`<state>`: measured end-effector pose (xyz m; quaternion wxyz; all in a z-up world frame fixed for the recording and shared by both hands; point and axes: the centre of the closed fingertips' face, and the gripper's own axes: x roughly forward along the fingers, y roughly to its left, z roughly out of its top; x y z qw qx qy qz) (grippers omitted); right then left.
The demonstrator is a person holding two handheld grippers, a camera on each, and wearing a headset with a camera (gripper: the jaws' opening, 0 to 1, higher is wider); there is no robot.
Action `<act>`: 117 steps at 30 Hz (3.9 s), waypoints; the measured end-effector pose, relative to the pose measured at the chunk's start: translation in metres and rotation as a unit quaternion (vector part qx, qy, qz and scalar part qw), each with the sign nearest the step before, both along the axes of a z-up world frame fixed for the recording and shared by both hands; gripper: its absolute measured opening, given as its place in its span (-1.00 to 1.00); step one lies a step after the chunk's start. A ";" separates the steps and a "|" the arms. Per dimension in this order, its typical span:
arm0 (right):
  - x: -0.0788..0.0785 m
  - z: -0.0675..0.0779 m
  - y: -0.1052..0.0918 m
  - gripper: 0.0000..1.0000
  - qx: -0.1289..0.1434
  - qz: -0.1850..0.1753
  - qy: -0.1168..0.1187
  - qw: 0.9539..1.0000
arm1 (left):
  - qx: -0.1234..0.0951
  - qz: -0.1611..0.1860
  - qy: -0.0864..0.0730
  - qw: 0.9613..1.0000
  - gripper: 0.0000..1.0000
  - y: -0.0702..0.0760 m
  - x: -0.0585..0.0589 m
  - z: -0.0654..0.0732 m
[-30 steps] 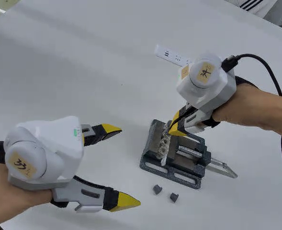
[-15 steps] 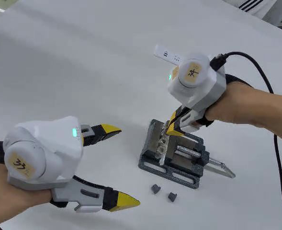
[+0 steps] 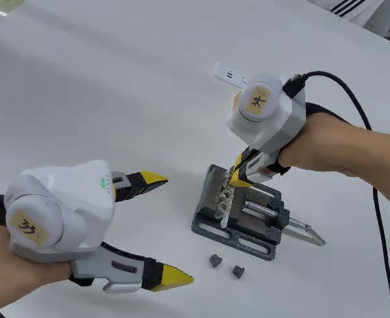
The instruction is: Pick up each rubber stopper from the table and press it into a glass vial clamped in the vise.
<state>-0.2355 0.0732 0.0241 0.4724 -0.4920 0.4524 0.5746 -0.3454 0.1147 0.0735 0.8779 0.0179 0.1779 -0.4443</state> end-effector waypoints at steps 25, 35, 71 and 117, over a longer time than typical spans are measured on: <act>-0.003 0.002 0.000 -0.98 0.029 -0.007 -0.003 1.000 | 0.017 -0.006 -0.008 1.000 0.64 0.002 -0.006 0.008; 0.000 0.002 -0.001 -0.98 0.063 -0.041 -0.002 0.997 | 0.021 -0.008 -0.010 1.000 0.63 -0.001 -0.011 0.012; -0.012 0.018 -0.017 -0.68 0.158 -0.102 -0.034 0.982 | 0.040 -0.025 -0.016 0.999 0.61 -0.008 -0.024 0.020; -0.104 0.050 -0.119 0.27 0.343 -0.246 -0.028 0.906 | 0.100 -0.112 0.003 0.989 -0.11 -0.027 -0.008 -0.014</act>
